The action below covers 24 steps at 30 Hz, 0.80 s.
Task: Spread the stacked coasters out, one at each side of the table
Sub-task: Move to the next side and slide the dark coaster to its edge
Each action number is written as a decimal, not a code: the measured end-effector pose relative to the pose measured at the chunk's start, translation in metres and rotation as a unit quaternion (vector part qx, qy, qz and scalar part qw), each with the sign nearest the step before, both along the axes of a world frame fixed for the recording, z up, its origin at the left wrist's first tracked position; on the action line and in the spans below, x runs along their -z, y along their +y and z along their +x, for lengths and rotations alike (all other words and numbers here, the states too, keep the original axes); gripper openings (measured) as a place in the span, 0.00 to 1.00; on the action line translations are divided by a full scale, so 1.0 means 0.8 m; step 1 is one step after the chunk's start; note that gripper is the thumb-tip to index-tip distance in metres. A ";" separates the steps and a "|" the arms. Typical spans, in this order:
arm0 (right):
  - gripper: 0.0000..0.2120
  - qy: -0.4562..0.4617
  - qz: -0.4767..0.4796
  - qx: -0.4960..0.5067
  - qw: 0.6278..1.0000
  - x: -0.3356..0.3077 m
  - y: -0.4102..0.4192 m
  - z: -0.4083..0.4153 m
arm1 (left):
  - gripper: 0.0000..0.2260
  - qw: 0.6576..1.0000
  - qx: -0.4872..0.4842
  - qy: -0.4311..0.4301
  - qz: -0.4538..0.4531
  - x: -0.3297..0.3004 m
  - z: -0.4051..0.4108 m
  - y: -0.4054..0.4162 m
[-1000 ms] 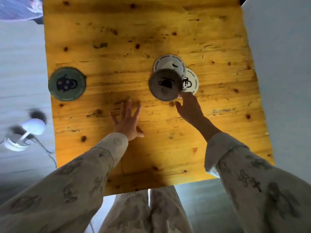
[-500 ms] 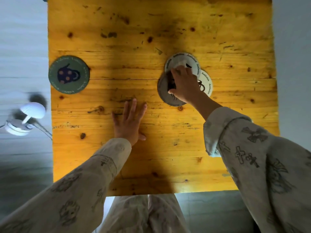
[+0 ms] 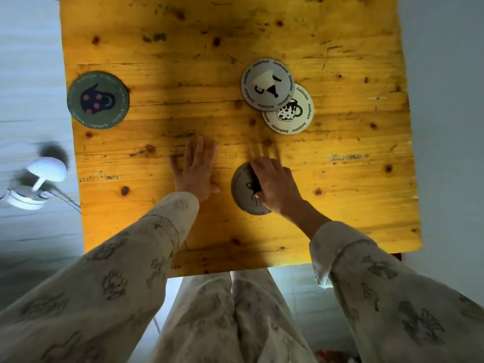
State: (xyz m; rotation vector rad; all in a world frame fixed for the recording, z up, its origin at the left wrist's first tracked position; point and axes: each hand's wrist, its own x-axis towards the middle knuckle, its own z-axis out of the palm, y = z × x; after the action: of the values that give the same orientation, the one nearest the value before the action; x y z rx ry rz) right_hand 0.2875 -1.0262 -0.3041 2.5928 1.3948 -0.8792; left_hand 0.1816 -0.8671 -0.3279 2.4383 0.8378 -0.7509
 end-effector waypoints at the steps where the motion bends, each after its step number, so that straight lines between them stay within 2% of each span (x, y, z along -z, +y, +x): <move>1: 0.37 0.000 0.000 -0.003 1.000 0.000 -0.009 -0.008 | 0.44 1.000 -0.006 -0.014 0.001 -0.001 -0.006 -0.006; 4: 0.35 0.011 0.001 0.002 1.000 0.000 -0.027 -0.028 | 0.36 0.998 -0.029 -0.058 -0.005 -0.007 -0.034 -0.034; 8: 0.34 0.023 0.003 0.023 0.999 -0.001 -0.042 -0.043 | 0.32 0.990 -0.092 -0.101 -0.017 -0.020 -0.072 -0.082; 11: 0.33 0.031 0.000 0.040 0.999 -0.002 -0.057 -0.052 | 0.30 0.982 -0.160 -0.093 -0.043 -0.030 -0.093 -0.118; 15: 0.28 0.050 0.012 0.084 0.995 -0.004 -0.080 -0.068 | 0.25 0.938 -0.294 -0.110 -0.147 -0.039 -0.102 -0.163; 18: 0.24 0.064 0.027 0.144 0.987 -0.001 -0.098 -0.085 | 0.22 0.908 -0.364 -0.083 -0.192 -0.040 -0.092 -0.180; 22: 0.19 0.069 0.042 0.205 0.975 0.000 -0.121 -0.106 | 0.20 0.893 -0.379 -0.066 -0.235 -0.037 -0.073 -0.172; 24: 0.18 0.109 0.079 0.260 0.956 -0.005 -0.133 -0.112 | 0.18 0.897 -0.357 -0.080 -0.246 -0.039 -0.060 -0.163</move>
State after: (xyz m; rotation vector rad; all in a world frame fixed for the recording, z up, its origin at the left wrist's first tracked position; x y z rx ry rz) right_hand 0.1981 -1.1326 -0.3003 3.1366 0.8419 -1.1871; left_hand 0.1336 -0.9972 -0.2966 1.5466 1.1955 -0.3975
